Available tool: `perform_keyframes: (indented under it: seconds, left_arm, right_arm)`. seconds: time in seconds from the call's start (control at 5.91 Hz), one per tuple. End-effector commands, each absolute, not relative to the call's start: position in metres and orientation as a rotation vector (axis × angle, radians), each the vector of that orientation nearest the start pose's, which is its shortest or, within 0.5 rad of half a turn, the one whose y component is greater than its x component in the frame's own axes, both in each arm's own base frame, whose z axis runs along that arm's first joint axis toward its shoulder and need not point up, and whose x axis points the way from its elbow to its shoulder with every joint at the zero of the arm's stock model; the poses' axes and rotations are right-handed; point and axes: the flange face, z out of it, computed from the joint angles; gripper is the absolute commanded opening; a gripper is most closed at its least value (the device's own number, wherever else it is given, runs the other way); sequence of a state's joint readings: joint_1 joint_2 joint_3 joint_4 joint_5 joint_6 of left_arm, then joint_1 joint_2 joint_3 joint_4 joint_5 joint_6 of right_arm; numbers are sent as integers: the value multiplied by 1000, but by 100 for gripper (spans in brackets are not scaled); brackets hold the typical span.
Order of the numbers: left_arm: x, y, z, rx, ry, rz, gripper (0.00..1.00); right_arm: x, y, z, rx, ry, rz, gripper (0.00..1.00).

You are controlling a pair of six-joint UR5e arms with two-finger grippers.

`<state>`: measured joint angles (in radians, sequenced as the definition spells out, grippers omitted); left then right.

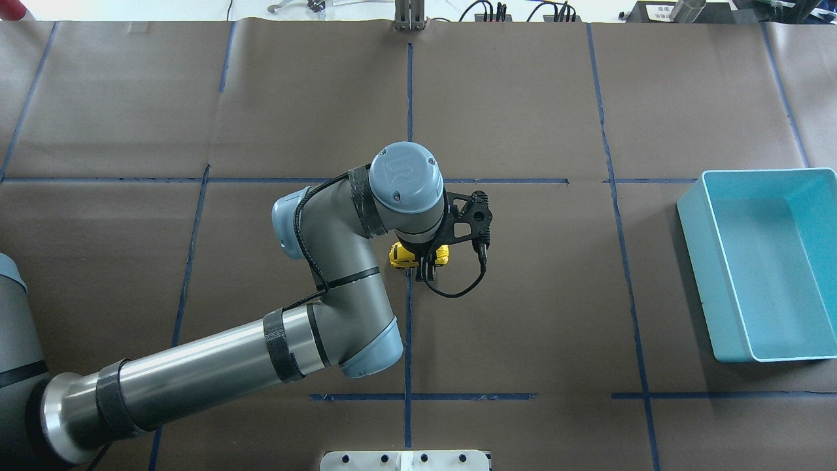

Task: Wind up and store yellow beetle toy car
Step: 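Press the car down and drag it backward with the left gripper, then keep dragging the car backward along the table with the left gripper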

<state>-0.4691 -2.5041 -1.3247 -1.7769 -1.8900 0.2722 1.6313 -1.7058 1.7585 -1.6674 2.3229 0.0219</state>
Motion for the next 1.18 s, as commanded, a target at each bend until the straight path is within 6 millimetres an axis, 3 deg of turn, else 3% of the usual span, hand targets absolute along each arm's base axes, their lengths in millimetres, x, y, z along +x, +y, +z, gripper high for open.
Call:
perform_keyframes:
  seconds: [0.0, 1.01]
  left_arm:
    - [651, -444, 151, 756, 697, 1405, 0]
    - [648, -448, 168, 733, 705, 1408, 0]
  right_arm:
    - [91, -426, 640, -27, -752, 95, 100]
    - [91, -426, 640, -28, -754, 97, 100]
